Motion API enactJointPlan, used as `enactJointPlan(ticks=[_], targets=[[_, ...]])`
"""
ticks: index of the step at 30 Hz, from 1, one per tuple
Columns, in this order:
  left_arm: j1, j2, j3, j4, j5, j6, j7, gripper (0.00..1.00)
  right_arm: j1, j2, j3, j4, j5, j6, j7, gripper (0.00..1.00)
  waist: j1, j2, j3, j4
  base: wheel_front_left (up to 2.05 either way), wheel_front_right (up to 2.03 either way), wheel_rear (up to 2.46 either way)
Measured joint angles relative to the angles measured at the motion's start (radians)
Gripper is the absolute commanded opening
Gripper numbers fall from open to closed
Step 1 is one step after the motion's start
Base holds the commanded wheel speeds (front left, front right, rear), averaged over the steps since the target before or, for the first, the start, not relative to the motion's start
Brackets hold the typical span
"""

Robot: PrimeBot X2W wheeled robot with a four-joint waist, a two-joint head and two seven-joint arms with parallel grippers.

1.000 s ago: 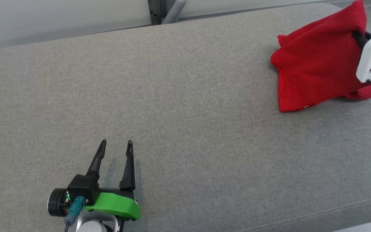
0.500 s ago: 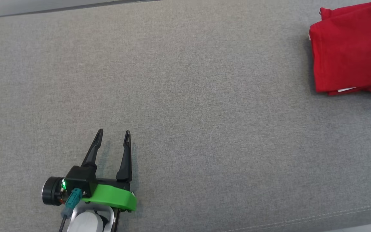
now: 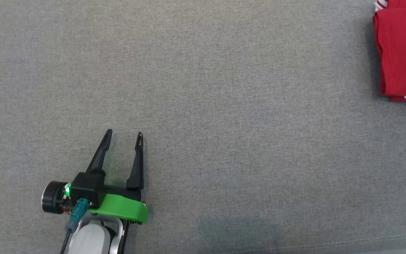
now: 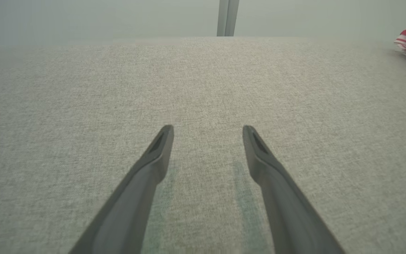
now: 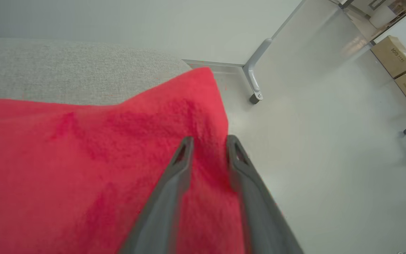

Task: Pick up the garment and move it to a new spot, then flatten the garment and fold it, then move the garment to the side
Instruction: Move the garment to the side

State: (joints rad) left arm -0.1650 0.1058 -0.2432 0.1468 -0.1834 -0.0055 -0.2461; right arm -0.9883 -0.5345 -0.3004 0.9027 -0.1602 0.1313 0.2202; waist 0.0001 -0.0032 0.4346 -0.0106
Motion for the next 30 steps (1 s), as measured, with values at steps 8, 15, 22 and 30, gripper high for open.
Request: enactJointPlan(ticks=[8,15,22,30], targets=[[-0.001,0.004,-0.006,0.002,0.0,0.006,0.003,1.0,-0.01,0.08,-0.095,0.008,-0.13,0.0,-0.097,1.0,0.0,0.0,0.005,0.007,0.0,0.0,0.0],[-0.002,0.006,-0.006,0.006,-0.009,0.013,0.003,1.0,-0.029,0.126,-0.037,0.026,-0.161,0.0,-0.227,1.0,-0.0001,0.0,-0.027,-0.01,0.0,0.0,0.0],[0.0,0.005,0.027,0.024,-0.041,0.032,-0.003,1.0,-0.041,0.167,0.047,0.077,-0.09,0.0,-0.358,1.0,-0.0001,0.0,-0.107,-0.024,0.0,0.0,0.0],[0.03,-0.013,0.081,0.052,-0.092,0.06,-0.012,1.0,0.031,0.23,0.179,0.092,0.059,0.0,-0.456,1.0,-0.0001,0.0,-0.214,-0.032,0.0,0.0,0.0]])
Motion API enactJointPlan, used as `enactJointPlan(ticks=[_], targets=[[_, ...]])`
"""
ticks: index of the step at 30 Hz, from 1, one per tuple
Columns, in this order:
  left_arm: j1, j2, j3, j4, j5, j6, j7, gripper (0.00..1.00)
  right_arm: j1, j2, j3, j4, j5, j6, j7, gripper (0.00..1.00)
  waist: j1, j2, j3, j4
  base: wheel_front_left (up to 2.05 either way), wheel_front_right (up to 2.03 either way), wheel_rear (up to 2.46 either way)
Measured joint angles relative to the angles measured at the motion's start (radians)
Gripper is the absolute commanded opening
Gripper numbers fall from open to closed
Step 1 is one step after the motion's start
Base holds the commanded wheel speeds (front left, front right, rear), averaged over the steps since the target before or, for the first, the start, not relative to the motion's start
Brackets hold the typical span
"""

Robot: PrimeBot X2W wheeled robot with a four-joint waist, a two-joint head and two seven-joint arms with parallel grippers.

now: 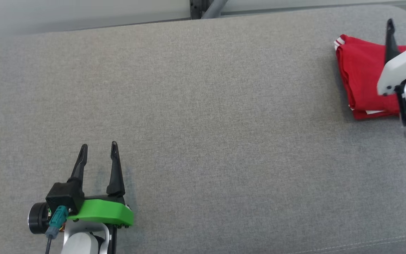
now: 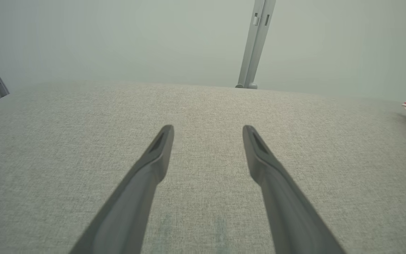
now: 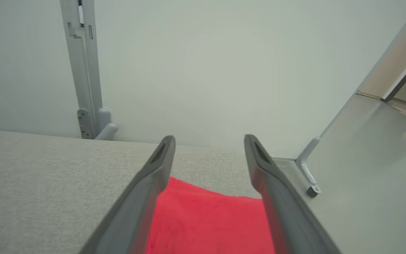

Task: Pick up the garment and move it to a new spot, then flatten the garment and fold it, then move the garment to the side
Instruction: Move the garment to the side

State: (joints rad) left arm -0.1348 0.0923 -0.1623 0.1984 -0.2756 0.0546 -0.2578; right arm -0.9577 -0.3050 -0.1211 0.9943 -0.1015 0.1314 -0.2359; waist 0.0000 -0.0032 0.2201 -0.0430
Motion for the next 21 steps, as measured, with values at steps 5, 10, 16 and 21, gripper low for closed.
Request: enactJointPlan(ticks=[5,10,16,21], targets=[[0.024,-0.004,0.017,0.012,-0.013,0.017,-0.001,1.0,0.105,0.052,0.093,-0.073,0.119,0.0,-0.019,1.0,0.0,0.0,-0.067,-0.004,0.0,0.0,0.0],[0.047,-0.002,0.021,0.029,0.005,0.025,-0.003,1.0,0.24,0.092,0.165,-0.201,0.229,0.0,-0.023,1.0,0.0,0.0,-0.127,-0.007,0.0,0.0,0.0],[0.081,-0.006,0.031,0.054,-0.006,0.028,-0.004,1.0,0.402,0.134,0.23,-0.378,0.325,0.0,-0.015,1.0,0.0,0.0,-0.184,-0.007,0.0,0.0,0.0],[0.087,-0.008,0.029,0.066,-0.013,0.027,-0.005,1.0,0.503,0.145,0.246,-0.501,0.346,0.0,-0.002,1.0,0.0,0.0,-0.208,-0.005,0.0,0.0,0.0]])
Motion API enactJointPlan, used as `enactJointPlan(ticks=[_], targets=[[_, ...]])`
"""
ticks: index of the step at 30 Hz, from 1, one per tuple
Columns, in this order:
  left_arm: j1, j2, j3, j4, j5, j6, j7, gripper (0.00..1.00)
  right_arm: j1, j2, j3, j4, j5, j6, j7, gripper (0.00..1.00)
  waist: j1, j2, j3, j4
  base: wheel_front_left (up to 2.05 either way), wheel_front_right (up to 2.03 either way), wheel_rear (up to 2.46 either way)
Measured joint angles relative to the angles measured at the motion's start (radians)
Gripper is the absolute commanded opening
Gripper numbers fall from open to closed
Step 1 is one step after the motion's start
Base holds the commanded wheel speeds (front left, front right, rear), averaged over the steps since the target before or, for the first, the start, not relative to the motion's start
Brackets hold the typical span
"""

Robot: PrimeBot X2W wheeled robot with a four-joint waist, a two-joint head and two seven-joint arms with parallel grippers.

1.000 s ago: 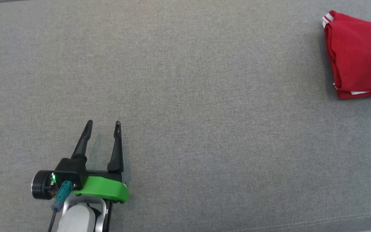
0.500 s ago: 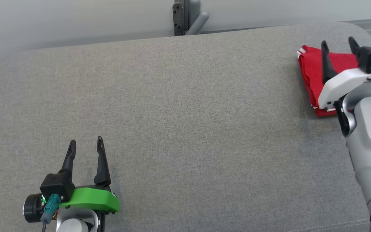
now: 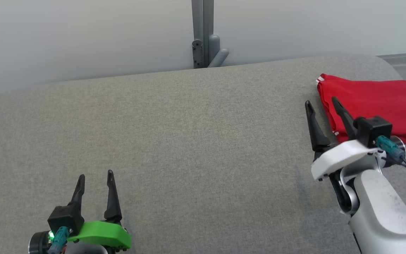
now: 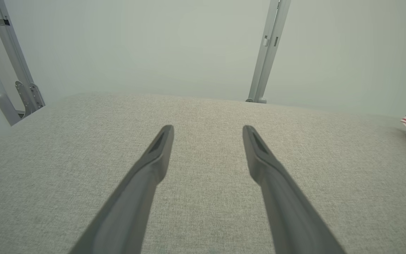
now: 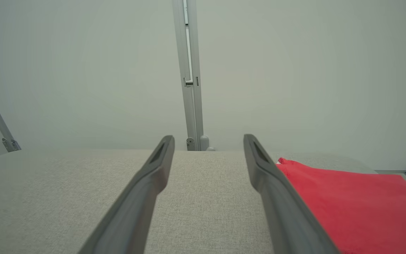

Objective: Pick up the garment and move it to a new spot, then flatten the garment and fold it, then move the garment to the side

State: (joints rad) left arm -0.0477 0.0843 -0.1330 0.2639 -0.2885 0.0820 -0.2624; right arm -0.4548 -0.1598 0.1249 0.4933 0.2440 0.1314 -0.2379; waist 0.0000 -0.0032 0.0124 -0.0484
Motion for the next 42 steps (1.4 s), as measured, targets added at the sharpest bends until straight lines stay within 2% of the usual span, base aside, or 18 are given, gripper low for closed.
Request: enactJointPlan(ticks=[2,8,14,15,23,42], targets=[[0.003,-0.003,0.001,0.001,-0.002,-0.003,0.0,1.0,0.083,0.016,-0.016,-0.083,-0.018,0.0,0.006,1.0,0.0,0.0,-0.007,0.005,0.0,0.0,0.0],[0.019,-0.008,0.004,-0.01,-0.009,-0.011,0.0,1.0,0.251,0.091,-0.034,-0.213,-0.047,0.0,0.017,1.0,0.0,0.0,-0.015,0.015,0.0,0.0,0.0],[0.044,-0.012,0.005,-0.03,-0.008,-0.022,0.0,1.0,0.346,0.108,-0.044,-0.289,-0.055,0.0,0.018,1.0,0.0,0.0,-0.017,0.022,0.0,0.0,0.0],[0.052,-0.016,0.001,-0.036,-0.008,-0.031,0.0,1.0,0.362,0.108,-0.041,-0.305,-0.023,0.0,0.017,1.0,0.0,0.0,-0.018,0.025,0.0,0.0,0.0],[0.075,-0.026,-0.007,-0.067,-0.006,-0.047,0.0,1.0,0.389,0.109,-0.032,-0.325,-0.003,0.0,0.018,1.0,0.0,0.0,-0.023,0.034,0.0,0.0,0.0],[0.086,-0.032,0.004,-0.076,0.018,-0.042,0.0,1.0,0.395,0.109,-0.044,-0.338,-0.019,0.0,0.035,1.0,0.0,0.0,-0.023,0.035,0.0,0.0,0.0]])
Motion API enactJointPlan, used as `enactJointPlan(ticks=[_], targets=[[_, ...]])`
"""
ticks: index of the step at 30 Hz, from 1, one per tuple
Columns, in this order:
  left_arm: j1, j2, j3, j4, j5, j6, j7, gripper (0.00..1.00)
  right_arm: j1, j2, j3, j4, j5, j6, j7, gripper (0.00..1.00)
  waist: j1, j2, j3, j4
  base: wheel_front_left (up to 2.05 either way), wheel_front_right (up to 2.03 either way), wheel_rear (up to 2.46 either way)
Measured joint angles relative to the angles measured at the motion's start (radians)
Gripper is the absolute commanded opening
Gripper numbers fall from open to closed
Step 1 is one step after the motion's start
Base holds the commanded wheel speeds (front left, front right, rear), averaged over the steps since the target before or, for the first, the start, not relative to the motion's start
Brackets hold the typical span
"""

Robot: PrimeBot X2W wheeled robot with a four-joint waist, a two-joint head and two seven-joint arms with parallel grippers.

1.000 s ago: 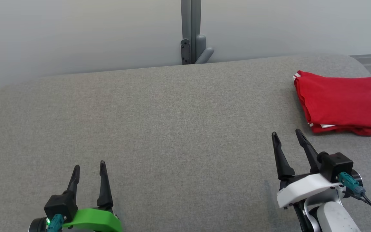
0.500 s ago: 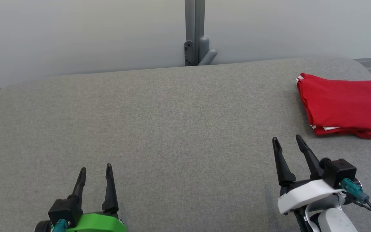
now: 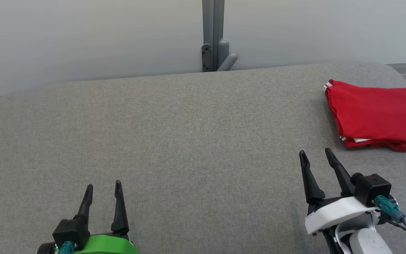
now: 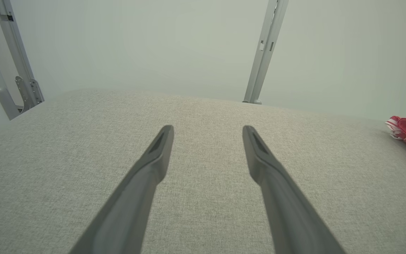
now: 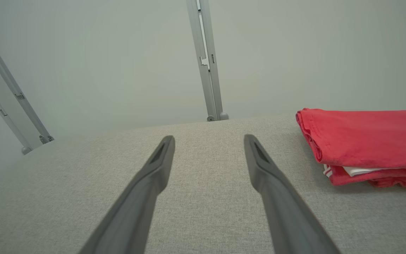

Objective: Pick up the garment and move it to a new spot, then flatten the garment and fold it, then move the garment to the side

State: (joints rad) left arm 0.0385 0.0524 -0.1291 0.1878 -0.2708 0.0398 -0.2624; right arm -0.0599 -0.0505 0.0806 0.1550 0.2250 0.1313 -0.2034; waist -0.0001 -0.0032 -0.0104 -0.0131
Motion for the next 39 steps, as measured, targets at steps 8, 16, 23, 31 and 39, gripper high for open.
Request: enactJointPlan(ticks=[8,16,23,31,39], targets=[[0.003,-0.001,0.001,0.02,0.0,-0.003,0.002,0.0,0.008,0.001,0.001,0.016,0.003,0.0,0.001,0.0,0.0,0.0,0.002,0.001,0.0,0.0,0.0],[0.015,-0.003,0.01,0.056,-0.072,-0.01,0.032,0.0,0.039,0.002,0.0,0.051,0.085,0.0,0.012,0.0,0.0,0.0,0.002,0.002,0.0,0.0,0.0],[0.011,-0.003,0.036,0.057,-0.195,-0.024,0.068,0.0,0.036,-0.002,-0.007,0.054,0.217,0.0,0.033,0.0,0.0,0.0,0.003,0.002,0.0,0.0,0.0],[-0.004,-0.003,0.063,0.058,-0.322,-0.041,0.107,0.0,0.033,-0.006,-0.015,0.057,0.354,0.0,0.054,0.0,0.0001,0.0,0.003,0.003,0.0,0.0,0.0],[-0.017,-0.003,0.085,0.058,-0.428,-0.055,0.136,0.0,0.026,-0.009,-0.023,0.059,0.465,0.0,0.072,0.0,0.0,0.0,0.004,0.004,0.0,0.0,0.0]])
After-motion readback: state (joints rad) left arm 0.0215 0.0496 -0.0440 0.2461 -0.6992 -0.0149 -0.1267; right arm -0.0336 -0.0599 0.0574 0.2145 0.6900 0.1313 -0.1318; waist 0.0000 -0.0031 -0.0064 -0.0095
